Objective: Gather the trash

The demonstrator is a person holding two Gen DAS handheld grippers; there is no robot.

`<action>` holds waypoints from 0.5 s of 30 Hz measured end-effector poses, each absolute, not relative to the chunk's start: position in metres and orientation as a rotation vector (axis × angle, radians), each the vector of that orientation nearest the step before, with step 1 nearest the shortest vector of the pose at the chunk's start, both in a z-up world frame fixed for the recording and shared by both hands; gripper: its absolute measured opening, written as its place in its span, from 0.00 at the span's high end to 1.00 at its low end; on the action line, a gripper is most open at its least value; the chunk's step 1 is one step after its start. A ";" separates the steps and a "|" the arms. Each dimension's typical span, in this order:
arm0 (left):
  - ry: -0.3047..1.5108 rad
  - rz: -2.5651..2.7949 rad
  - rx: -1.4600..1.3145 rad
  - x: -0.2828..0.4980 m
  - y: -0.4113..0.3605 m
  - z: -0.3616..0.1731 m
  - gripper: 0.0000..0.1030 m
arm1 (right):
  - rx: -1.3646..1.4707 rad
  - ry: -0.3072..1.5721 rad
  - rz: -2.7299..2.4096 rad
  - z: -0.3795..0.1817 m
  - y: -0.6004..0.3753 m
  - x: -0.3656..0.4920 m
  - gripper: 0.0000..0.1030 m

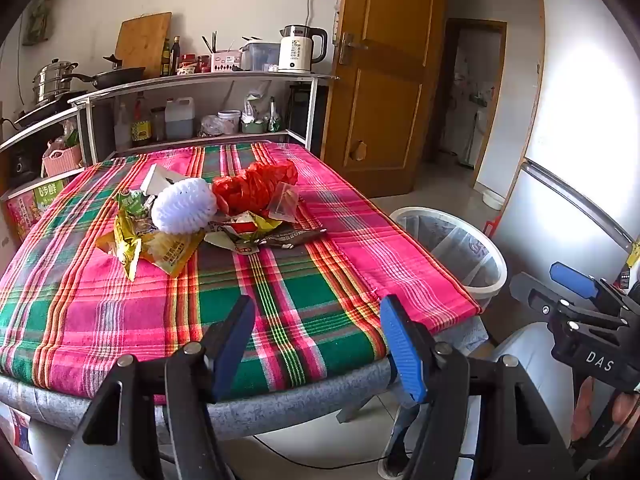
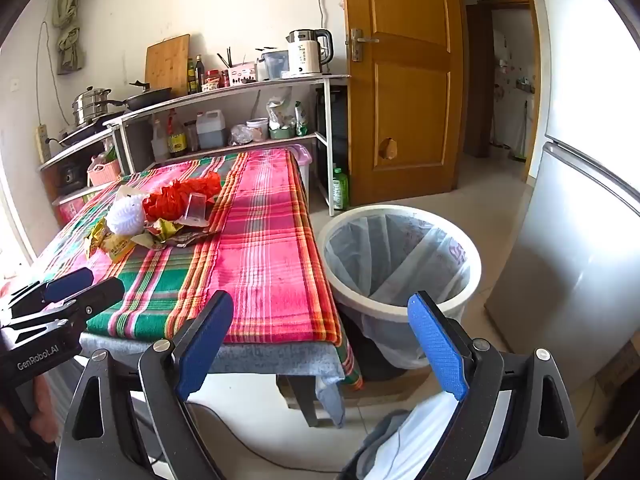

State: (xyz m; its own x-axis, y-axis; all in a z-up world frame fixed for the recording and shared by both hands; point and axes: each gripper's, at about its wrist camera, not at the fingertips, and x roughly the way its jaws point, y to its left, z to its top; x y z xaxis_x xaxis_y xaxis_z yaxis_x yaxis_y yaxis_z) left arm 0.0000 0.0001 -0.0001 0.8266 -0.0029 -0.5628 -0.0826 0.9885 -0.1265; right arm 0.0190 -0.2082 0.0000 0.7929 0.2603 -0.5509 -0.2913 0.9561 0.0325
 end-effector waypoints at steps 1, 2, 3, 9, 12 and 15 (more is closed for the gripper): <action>0.593 0.042 -0.147 0.000 0.000 0.000 0.35 | -0.056 0.586 0.297 0.000 -0.208 0.019 0.13; 0.593 0.044 -0.145 0.000 0.000 0.000 0.35 | -0.056 0.585 0.298 0.000 -0.208 0.019 0.13; 0.593 0.044 -0.146 0.000 0.000 0.000 0.35 | -0.056 0.584 0.298 0.000 -0.208 0.019 0.13; 0.592 0.046 -0.147 0.000 0.000 0.000 0.35 | -0.058 0.582 0.297 0.001 -0.208 0.018 0.13; 0.595 0.044 -0.148 0.001 0.000 -0.001 0.35 | -0.058 0.584 0.298 0.001 -0.207 0.018 0.13; 0.595 0.044 -0.148 0.002 -0.001 -0.001 0.35 | -0.057 0.582 0.299 0.001 -0.208 0.019 0.13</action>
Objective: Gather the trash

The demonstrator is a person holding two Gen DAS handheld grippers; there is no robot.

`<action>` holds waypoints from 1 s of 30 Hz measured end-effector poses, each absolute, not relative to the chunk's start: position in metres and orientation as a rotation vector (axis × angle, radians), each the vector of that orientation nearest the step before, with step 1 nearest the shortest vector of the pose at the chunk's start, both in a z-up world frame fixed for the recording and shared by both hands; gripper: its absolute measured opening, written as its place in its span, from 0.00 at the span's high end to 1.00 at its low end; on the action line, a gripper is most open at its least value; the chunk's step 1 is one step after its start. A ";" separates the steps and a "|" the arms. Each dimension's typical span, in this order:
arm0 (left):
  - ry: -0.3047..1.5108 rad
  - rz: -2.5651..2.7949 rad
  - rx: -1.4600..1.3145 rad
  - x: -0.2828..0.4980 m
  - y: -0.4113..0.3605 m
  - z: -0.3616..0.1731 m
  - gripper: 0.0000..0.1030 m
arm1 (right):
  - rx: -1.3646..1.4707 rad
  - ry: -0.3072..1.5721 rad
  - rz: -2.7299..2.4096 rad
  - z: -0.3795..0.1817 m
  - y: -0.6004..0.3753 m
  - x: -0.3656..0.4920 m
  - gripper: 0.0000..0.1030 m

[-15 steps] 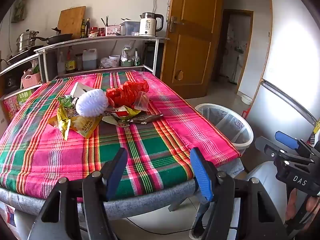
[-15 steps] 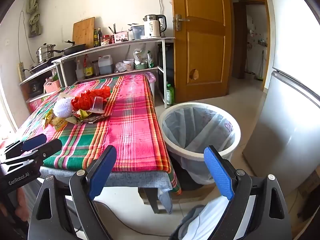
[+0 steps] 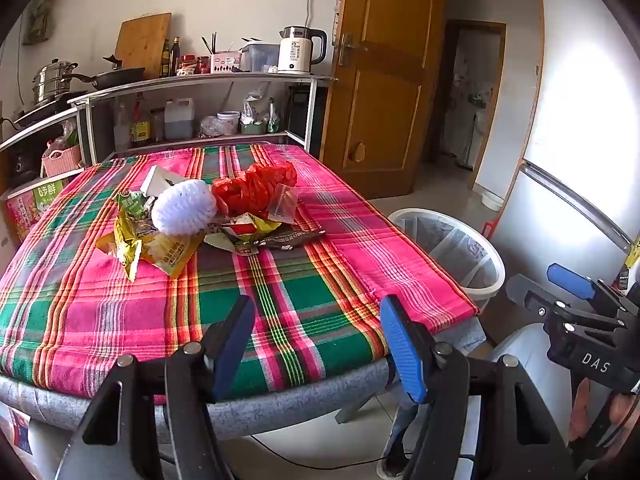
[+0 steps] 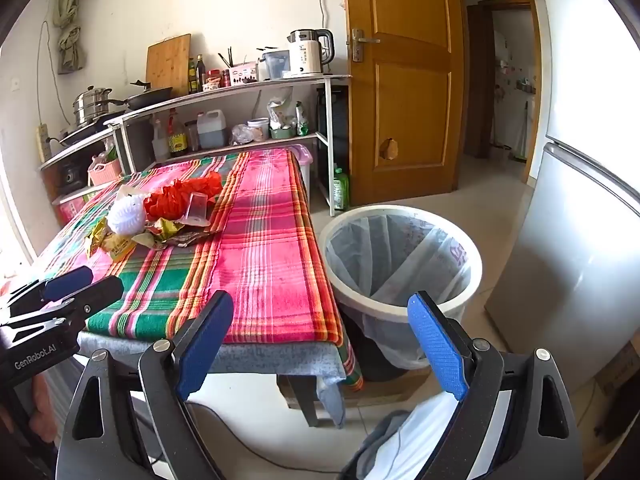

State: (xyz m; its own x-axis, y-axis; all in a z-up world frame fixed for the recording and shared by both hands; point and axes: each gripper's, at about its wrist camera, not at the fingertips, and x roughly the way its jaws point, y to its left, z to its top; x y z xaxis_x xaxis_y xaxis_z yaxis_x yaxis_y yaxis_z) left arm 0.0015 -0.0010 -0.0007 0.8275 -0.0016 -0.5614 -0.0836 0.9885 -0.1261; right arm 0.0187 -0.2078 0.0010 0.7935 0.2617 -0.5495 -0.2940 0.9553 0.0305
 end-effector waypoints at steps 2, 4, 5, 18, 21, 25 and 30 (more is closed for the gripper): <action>0.592 0.043 -0.152 0.000 -0.001 0.008 0.35 | -0.058 0.582 0.298 0.001 -0.208 0.019 0.13; 0.591 0.045 -0.149 -0.001 -0.002 0.008 0.35 | -0.058 0.582 0.298 0.001 -0.208 0.019 0.13; 0.591 0.045 -0.149 -0.001 -0.002 0.009 0.35 | -0.059 0.583 0.298 0.001 -0.208 0.019 0.13; 0.587 0.044 -0.149 -0.001 -0.002 0.006 0.35 | -0.058 0.583 0.299 0.000 -0.208 0.019 0.13; 0.587 0.043 -0.149 -0.001 -0.002 0.006 0.35 | -0.058 0.583 0.299 0.000 -0.208 0.020 0.13; 0.586 0.044 -0.149 -0.001 -0.002 0.006 0.35 | -0.058 0.584 0.299 0.000 -0.207 0.020 0.13; 0.586 0.042 -0.150 -0.001 -0.004 0.007 0.35 | -0.058 0.583 0.298 0.000 -0.208 0.020 0.13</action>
